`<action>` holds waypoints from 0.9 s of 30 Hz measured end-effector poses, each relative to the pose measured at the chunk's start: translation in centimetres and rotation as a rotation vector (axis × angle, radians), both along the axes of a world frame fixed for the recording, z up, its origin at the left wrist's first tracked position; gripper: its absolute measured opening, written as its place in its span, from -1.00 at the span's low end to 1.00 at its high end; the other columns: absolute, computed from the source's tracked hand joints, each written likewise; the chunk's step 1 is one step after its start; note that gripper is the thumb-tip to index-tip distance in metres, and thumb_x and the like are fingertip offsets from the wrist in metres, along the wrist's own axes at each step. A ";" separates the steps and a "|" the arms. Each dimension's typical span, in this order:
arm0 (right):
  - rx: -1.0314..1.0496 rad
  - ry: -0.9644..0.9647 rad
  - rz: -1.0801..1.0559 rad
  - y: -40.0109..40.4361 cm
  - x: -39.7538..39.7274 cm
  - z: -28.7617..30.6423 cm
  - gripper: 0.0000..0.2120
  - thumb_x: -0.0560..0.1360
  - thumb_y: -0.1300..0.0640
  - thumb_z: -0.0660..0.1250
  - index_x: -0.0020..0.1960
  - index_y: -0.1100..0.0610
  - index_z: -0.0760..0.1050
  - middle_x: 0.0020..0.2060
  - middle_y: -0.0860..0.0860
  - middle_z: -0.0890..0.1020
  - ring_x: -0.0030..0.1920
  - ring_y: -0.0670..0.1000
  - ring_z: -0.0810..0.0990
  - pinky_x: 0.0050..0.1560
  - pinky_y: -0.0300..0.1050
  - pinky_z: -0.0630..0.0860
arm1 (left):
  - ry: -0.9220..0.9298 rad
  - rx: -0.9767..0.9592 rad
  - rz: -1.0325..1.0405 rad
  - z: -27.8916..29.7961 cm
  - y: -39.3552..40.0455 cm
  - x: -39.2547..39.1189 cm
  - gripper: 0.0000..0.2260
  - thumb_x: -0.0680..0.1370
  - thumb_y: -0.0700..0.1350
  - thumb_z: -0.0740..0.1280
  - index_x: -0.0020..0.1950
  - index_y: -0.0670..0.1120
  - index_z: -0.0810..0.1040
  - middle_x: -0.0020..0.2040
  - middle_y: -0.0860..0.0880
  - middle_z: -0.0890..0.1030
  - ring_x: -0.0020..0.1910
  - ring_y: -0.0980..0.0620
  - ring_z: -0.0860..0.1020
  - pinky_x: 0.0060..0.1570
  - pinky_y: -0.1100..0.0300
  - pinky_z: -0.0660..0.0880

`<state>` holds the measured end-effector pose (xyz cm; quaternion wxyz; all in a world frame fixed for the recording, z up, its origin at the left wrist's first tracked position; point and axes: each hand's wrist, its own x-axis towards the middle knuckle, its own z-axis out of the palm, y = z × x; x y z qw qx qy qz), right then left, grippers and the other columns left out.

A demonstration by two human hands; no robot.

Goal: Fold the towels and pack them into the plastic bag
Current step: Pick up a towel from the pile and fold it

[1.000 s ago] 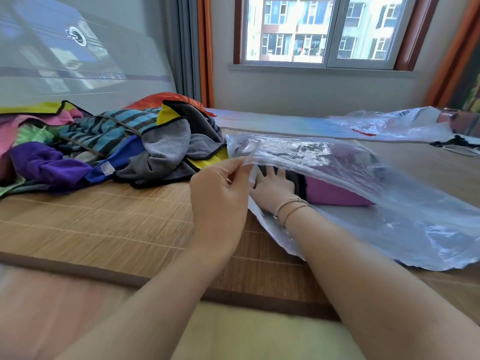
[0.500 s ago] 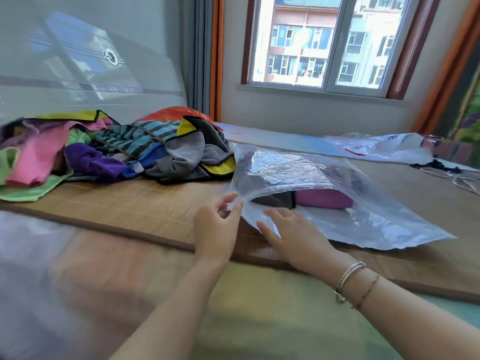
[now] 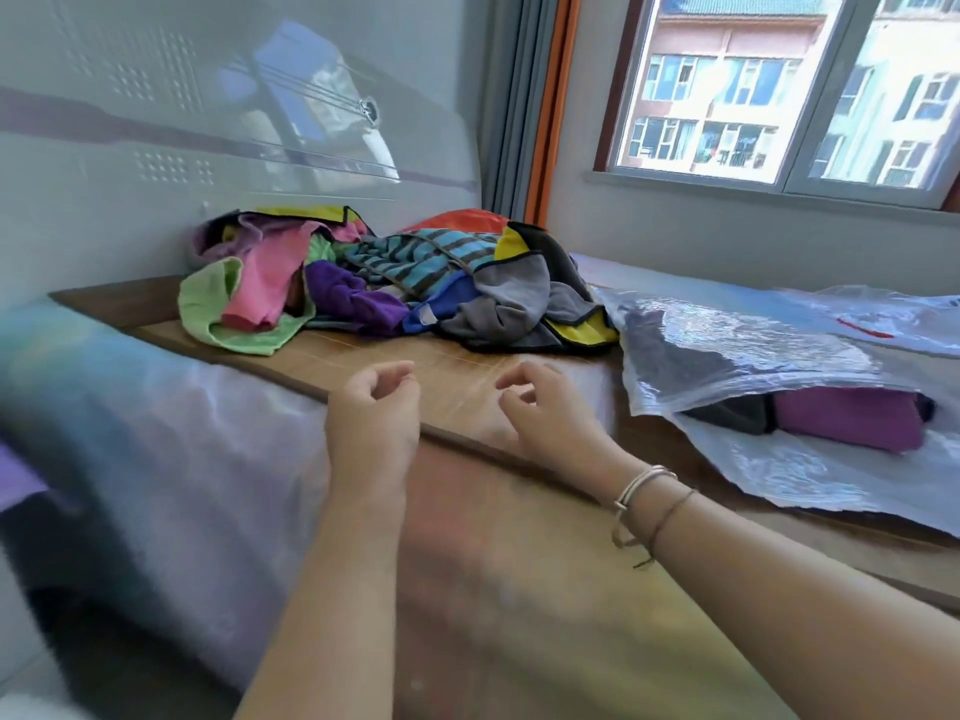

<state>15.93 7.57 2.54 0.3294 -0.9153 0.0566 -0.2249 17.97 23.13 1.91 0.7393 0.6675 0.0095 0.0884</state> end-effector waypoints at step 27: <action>0.617 -0.189 0.088 -0.7 -11.2 0.3 -0.59 0.63 0.13 0.09 -0.11 0.09 0.71 -0.03 -0.03 0.70 0.06 -0.04 0.62 0.17 -0.07 0.47 | -0.089 0.268 -0.150 -0.5 -2.9 -5.1 -0.58 0.55 0.12 0.30 0.36 -0.02 0.44 0.33 -0.01 0.48 0.33 0.03 0.42 0.34 0.10 0.35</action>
